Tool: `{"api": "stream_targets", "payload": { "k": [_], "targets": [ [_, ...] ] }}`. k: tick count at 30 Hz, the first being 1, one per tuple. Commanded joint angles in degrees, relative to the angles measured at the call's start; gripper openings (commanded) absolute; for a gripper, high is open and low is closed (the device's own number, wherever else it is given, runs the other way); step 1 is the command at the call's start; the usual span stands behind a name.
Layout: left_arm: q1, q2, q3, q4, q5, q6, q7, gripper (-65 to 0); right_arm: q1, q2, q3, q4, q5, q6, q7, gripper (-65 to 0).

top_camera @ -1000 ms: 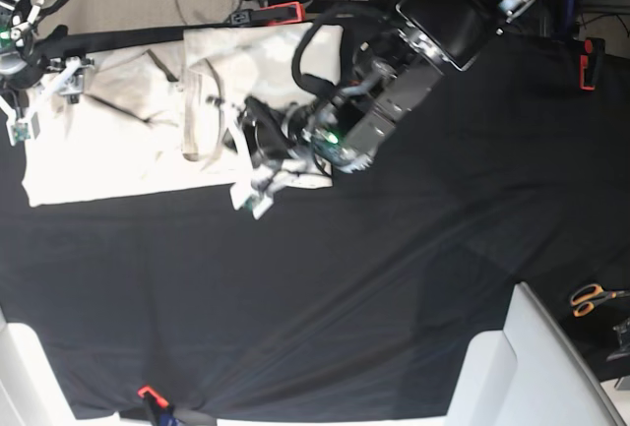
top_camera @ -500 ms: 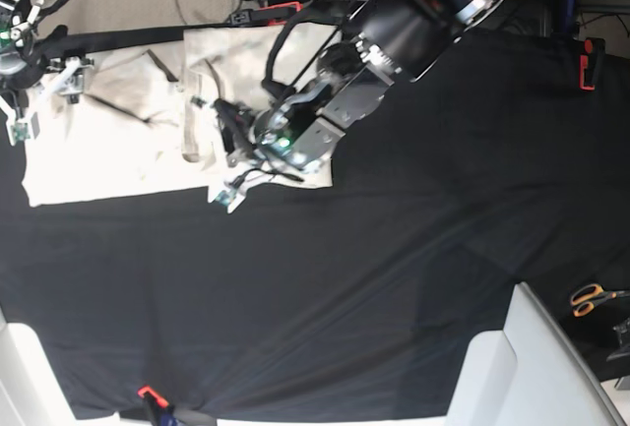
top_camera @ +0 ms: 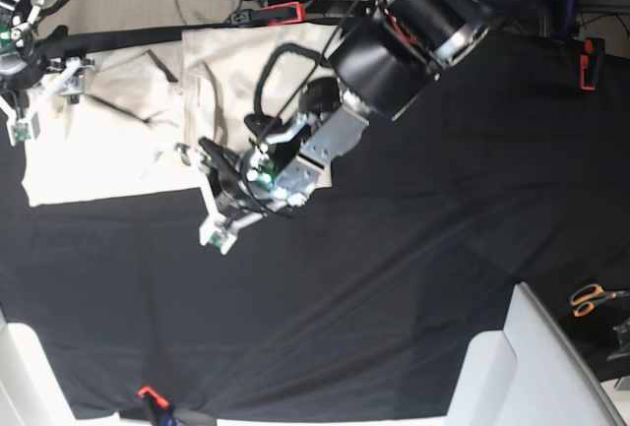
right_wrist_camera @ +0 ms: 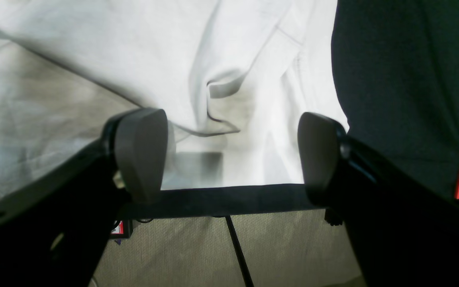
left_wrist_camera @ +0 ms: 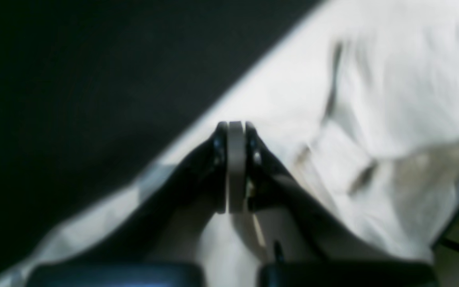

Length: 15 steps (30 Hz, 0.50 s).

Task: Fold the T-shirt properly
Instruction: 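Fold the regrasped end further toward the right gripper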

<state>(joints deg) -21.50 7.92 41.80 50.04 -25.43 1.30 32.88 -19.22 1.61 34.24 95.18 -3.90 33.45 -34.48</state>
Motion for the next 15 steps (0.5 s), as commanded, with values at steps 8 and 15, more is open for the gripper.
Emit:
{"api": "stream_targets", "payload": {
  "k": [8,15],
  "targets": [
    [-2.7,1.1,-0.2,-1.5,-0.2,-7.2,-6.3,-65.0,0.2,0.6,0.0,0.8,0.3,-0.3,0.9,-16.7],
    [0.4,-0.9,-0.5,10.7,0.0,-0.2,7.0,-65.0,0.2,1.8,0.0,0.8,0.3,-0.3,0.9,-16.5]
  ]
}}
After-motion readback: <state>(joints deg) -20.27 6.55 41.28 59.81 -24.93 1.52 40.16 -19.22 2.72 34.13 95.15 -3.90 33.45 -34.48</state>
